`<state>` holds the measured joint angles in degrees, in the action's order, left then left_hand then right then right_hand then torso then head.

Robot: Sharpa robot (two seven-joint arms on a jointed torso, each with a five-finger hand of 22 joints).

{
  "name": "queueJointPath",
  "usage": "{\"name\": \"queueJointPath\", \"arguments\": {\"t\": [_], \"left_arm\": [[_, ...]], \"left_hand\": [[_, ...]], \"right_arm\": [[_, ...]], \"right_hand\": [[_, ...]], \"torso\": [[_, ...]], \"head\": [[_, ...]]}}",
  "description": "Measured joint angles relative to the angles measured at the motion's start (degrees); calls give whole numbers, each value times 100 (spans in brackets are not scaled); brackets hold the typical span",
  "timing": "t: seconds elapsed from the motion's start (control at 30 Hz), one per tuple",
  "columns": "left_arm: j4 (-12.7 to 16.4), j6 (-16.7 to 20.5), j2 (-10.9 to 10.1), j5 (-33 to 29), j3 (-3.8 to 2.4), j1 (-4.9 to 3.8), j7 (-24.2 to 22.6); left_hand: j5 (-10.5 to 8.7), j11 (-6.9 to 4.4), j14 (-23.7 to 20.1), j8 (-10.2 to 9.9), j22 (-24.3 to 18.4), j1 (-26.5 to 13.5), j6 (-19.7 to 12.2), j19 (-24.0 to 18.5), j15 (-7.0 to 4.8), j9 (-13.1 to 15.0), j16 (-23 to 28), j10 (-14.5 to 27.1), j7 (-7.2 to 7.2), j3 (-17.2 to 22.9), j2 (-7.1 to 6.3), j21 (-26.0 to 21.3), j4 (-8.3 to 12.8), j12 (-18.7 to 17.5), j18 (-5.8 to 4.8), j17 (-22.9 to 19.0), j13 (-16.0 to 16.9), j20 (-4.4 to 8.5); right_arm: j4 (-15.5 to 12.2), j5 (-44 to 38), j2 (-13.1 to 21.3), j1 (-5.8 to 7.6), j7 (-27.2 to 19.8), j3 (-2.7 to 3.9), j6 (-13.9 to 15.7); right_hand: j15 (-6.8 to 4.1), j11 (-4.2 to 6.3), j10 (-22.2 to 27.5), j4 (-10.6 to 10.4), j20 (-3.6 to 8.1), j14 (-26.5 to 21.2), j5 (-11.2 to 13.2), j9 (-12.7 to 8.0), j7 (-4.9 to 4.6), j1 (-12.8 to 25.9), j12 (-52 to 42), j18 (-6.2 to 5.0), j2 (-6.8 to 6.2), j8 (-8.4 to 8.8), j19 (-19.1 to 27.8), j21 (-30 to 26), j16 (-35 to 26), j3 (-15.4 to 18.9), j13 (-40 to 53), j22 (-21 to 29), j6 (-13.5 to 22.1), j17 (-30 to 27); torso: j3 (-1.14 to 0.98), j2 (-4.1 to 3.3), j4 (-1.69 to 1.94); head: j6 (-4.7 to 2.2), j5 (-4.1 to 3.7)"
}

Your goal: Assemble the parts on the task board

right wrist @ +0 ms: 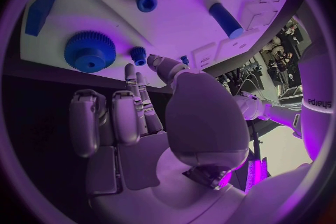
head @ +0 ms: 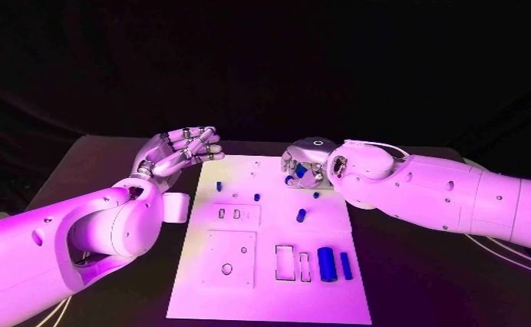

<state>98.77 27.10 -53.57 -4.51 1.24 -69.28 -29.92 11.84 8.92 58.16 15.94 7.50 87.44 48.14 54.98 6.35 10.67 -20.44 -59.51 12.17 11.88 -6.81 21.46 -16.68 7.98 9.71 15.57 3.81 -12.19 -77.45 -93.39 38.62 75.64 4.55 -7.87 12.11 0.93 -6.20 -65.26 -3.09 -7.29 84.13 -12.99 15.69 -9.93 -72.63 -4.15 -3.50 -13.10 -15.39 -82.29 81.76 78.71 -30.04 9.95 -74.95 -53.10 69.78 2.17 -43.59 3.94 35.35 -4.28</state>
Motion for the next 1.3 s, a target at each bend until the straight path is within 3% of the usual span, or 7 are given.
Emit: {"name": "queueJointPath", "arguments": {"t": [0.43,0.5,0.57,0.77,0.83,0.97,1.3], "left_arm": [[-2,-30,-18,0,-2,-2,33],[-3,-34,-24,0,-2,-2,37],[-4,-38,-28,0,-2,-2,41],[-6,-48,-43,0,-2,-2,55],[-7,-51,-44,0,-2,-3,59],[-8,-57,-44,0,-2,-3,68],[-32,-69,-49,0,-2,-3,86]], "left_hand": [[0,0,0,0,-5,0,0,0,0,-6,0,0,0,0,0,0,0,0,0,6,-5,0],[0,0,0,0,-5,0,0,0,0,-6,0,0,0,0,0,0,0,0,0,5,-5,0],[0,0,0,0,-5,0,0,0,0,-6,1,0,0,0,0,0,0,0,0,5,-5,0],[0,0,0,0,-10,-17,0,0,0,-6,2,0,0,0,-17,0,0,-28,0,5,-4,0],[0,0,0,0,-12,-23,0,0,0,-6,2,0,0,0,-23,0,0,-28,0,5,-4,0],[0,0,0,0,-12,-23,0,-1,0,-6,3,0,0,0,-23,0,0,-28,0,5,-4,0],[0,0,0,0,-12,-23,0,-1,0,-10,3,0,0,16,-23,0,17,-28,1,12,-4,0]], "right_arm": [[87,-139,-37,-34,83,-1,-89],[88,-160,-40,-34,96,-1,-99],[88,-178,-41,-34,105,1,-105],[83,-221,-40,-34,114,9,-96],[73,-228,-38,-34,115,10,-76],[41,-242,-29,-38,115,9,29],[-96,-262,13,-35,176,24,560]], "right_hand": [[0,33,-73,3,11,0,0,70,2,-58,-2,0,58,0,-92,174,116,-98,45,1,-111,139],[-1,62,-104,-1,27,0,0,89,38,-85,-37,8,85,-34,-119,182,133,-126,57,1,-147,147],[-1,45,-122,9,11,0,0,101,55,-110,-39,89,111,-51,-134,226,157,-136,64,1,-164,169],[-1,110,-266,43,30,0,9,175,109,-181,-90,89,139,-146,-154,311,191,-214,105,2,-326,209],[-31,142,-356,58,44,-31,113,213,141,-221,-132,89,178,-202,-168,345,223,-263,122,2,-414,234],[-86,208,-473,129,95,-21,205,309,220,-289,-183,89,246,-305,-172,395,246,-335,157,2,-533,261],[-106,198,-497,208,126,0,240,423,222,-373,-192,89,299,-366,-162,443,277,-412,237,3,-533,296]], "torso": [[6,-43,25],[7,-48,30],[10,-52,34],[12,-65,35],[13,-70,37],[13,-75,47],[23,-82,57]], "head": [[20,-25],[25,-26],[27,-26],[24,-29],[18,-33],[14,-39],[-54,-30]]}}
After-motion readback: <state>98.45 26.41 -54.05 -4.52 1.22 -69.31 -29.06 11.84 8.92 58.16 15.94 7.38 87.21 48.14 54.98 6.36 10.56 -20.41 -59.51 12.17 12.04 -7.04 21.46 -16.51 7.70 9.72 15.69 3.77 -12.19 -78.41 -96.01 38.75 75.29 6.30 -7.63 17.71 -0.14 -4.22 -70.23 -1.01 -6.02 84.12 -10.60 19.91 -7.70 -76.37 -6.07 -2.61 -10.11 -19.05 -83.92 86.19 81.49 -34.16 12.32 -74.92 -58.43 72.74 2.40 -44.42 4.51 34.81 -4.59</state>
